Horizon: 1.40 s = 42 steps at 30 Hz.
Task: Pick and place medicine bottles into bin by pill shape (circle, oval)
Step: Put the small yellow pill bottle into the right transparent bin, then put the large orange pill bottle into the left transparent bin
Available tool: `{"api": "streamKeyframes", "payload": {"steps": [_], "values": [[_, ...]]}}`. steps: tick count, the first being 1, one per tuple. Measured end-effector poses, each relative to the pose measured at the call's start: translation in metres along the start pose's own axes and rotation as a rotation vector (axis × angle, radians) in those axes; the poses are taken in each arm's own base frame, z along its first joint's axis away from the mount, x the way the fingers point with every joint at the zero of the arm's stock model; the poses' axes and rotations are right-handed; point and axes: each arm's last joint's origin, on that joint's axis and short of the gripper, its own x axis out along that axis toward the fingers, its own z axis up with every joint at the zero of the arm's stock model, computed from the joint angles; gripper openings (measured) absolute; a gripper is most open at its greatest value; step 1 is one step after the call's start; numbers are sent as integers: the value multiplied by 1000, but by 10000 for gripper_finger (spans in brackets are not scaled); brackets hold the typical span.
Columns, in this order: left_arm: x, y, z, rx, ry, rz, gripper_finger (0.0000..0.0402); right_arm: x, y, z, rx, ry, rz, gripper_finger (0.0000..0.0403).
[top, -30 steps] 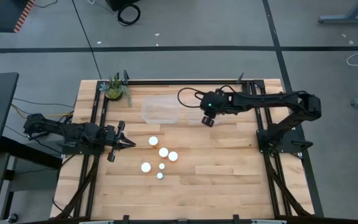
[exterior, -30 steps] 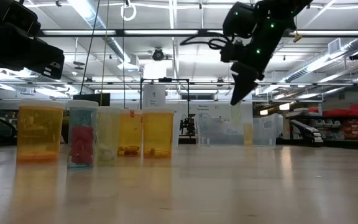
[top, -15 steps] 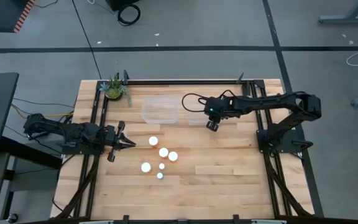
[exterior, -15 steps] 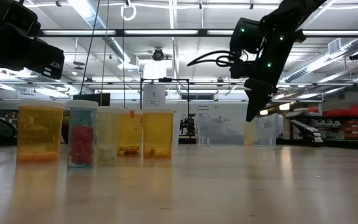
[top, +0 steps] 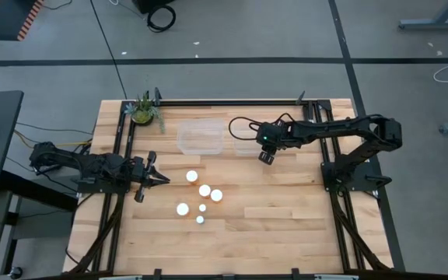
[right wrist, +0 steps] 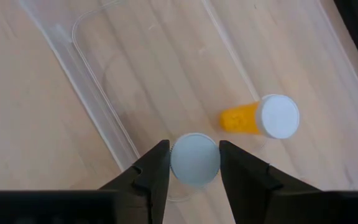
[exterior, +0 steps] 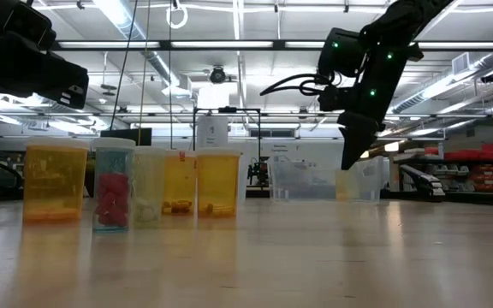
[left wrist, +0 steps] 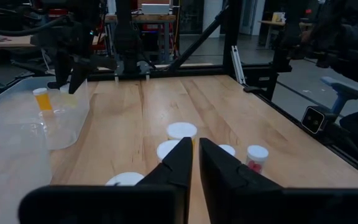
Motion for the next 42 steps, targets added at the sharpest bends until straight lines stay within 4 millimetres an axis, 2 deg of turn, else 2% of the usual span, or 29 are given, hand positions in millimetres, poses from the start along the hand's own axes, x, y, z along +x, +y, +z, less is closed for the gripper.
{"api": "streamKeyframes", "payload": {"steps": [11,19,29,35,42], "values": [[0,0,0,0,0,0,30,0,0,0,11,2,-1,152],[0,0,0,0,0,0,39,0,0,0,8,1,0,153],[0,0,0,0,0,0,31,-21,2,26,22,-71,39,158],[0,0,0,0,0,0,34,-35,31,34,-40,-178,155,161],[0,0,0,0,0,0,40,-48,73,27,-117,-244,251,161]]}}
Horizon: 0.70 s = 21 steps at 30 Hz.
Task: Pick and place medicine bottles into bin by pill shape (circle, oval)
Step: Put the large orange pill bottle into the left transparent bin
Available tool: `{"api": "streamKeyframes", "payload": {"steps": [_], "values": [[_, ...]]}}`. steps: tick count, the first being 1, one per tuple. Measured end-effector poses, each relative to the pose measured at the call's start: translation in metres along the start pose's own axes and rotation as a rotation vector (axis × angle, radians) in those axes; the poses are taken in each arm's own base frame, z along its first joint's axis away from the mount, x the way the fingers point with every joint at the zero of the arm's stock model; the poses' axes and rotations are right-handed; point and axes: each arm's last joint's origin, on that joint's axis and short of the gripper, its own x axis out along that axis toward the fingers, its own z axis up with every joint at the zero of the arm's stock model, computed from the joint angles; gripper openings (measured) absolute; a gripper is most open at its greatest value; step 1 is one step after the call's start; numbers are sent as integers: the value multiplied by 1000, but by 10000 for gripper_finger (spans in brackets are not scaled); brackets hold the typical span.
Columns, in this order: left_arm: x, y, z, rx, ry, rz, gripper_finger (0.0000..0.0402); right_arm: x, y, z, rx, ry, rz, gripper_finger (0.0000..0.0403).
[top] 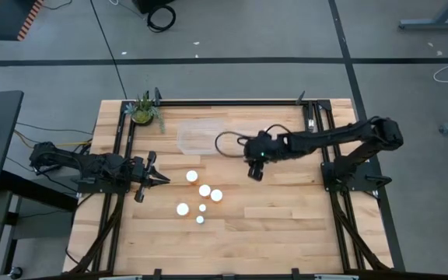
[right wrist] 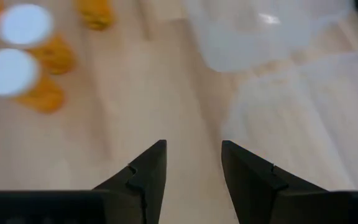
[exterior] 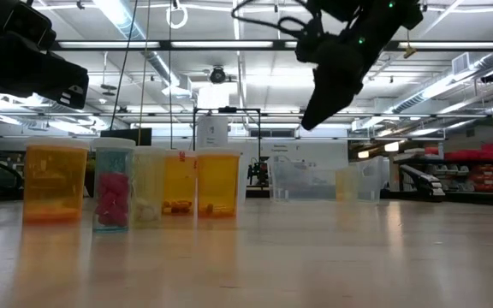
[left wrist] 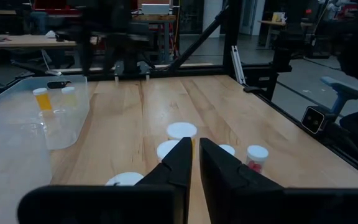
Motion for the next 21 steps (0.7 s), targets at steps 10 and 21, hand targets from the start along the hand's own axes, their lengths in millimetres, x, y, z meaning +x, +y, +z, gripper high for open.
{"api": "streamKeyframes", "payload": {"steps": [10,21], "values": [[0,0,0,0,1,0,30,17,57,-6,-64,-31,111,161],[0,0,0,0,2,0,39,33,122,35,-262,-8,168,161]]}}
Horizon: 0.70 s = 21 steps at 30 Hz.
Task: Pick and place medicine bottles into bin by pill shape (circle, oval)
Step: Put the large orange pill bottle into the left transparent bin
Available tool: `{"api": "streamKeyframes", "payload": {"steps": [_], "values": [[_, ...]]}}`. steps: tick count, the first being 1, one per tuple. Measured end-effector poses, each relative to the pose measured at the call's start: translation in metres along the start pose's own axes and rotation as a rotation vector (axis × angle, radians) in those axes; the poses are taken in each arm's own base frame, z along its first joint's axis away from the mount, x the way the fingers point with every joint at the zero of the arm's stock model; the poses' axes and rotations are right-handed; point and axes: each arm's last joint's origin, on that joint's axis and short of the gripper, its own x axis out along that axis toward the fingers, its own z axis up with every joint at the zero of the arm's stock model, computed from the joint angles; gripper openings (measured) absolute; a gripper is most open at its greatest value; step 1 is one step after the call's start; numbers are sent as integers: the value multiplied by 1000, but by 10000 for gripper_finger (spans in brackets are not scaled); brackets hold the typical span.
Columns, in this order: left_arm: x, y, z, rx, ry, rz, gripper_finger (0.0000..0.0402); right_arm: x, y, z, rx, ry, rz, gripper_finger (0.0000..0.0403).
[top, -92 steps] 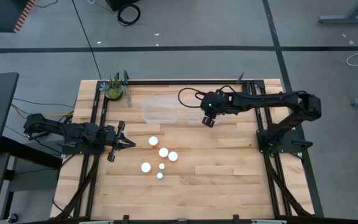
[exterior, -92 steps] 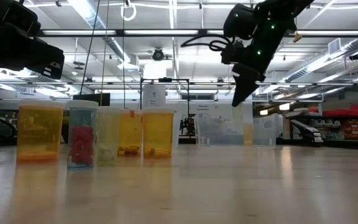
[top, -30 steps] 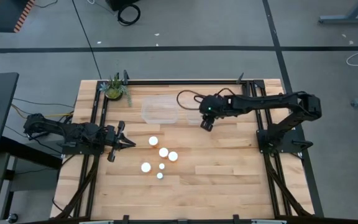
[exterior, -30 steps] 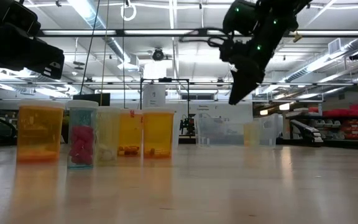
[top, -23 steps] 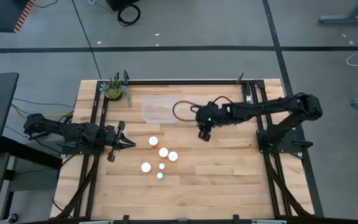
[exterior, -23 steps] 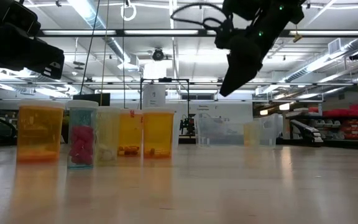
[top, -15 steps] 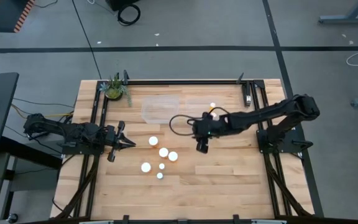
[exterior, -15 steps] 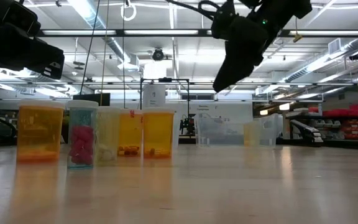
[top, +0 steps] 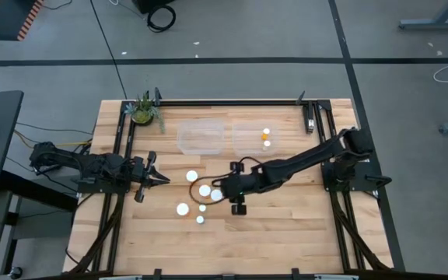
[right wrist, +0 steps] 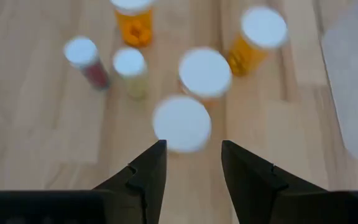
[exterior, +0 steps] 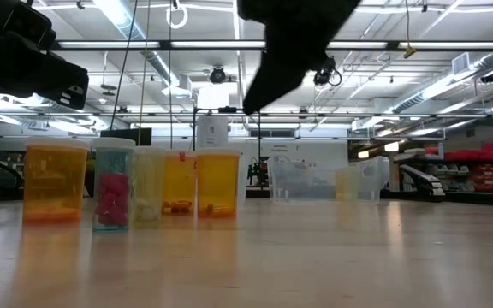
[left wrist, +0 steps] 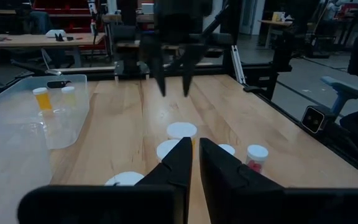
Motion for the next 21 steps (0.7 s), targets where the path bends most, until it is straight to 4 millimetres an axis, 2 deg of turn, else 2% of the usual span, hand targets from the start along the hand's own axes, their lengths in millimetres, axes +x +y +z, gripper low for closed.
{"api": "streamKeyframes", "payload": {"steps": [4,8,15,21], "values": [[0,0,0,0,-1,0,33,8,10,15,-67,-4,9,170],[0,0,0,0,-1,0,30,20,15,21,-110,3,10,200],[0,0,0,0,-1,0,39,38,18,21,-107,26,11,267],[0,0,0,0,-1,0,36,44,19,19,-90,32,10,302]]}}
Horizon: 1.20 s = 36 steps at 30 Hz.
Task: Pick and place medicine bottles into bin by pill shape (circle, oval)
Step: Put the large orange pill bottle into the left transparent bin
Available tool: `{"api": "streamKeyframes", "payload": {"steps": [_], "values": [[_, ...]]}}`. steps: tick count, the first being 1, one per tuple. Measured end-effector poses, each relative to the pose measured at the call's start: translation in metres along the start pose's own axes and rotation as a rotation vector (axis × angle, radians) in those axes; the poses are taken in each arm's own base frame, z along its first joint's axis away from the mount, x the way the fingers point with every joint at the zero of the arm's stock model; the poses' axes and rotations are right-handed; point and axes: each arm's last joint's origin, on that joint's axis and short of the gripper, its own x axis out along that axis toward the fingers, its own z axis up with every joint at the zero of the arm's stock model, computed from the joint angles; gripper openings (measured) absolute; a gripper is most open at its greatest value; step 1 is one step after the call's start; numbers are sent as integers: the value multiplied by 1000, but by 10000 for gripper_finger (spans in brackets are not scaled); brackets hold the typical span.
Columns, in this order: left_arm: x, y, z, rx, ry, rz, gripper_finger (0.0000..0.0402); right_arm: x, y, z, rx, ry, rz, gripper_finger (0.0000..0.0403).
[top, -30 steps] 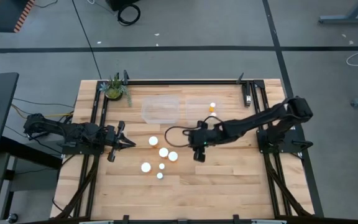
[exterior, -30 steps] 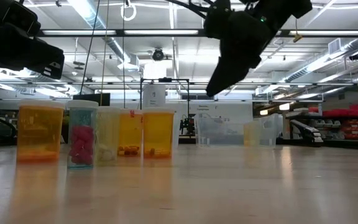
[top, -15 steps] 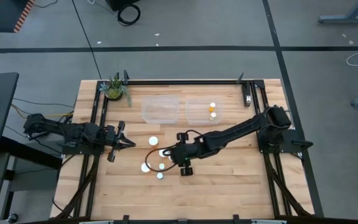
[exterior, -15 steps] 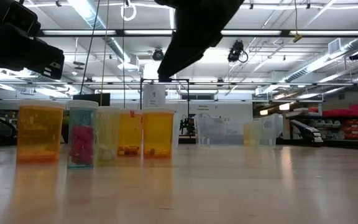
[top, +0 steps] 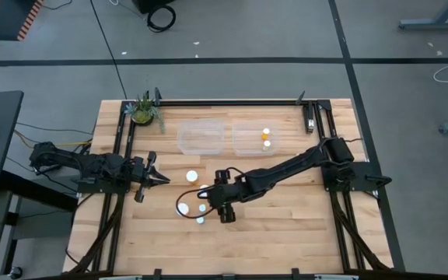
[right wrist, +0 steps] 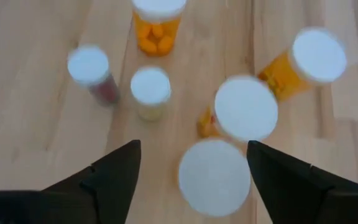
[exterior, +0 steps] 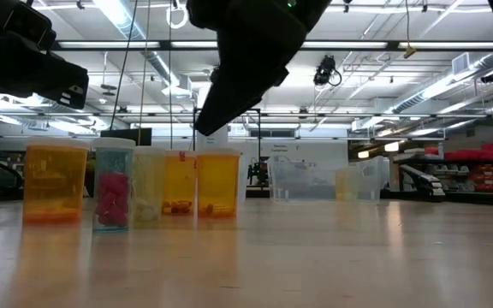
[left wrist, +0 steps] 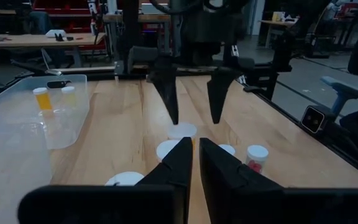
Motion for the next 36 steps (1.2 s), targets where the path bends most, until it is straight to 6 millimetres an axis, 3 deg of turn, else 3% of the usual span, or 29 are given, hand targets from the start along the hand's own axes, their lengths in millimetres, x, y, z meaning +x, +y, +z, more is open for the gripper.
{"api": "streamKeyframes", "payload": {"steps": [20,36], "values": [[0,0,0,0,0,0,36,12,-17,-9,30,77,-24,309],[0,0,0,0,0,0,40,13,-22,-11,63,103,17,274]]}}
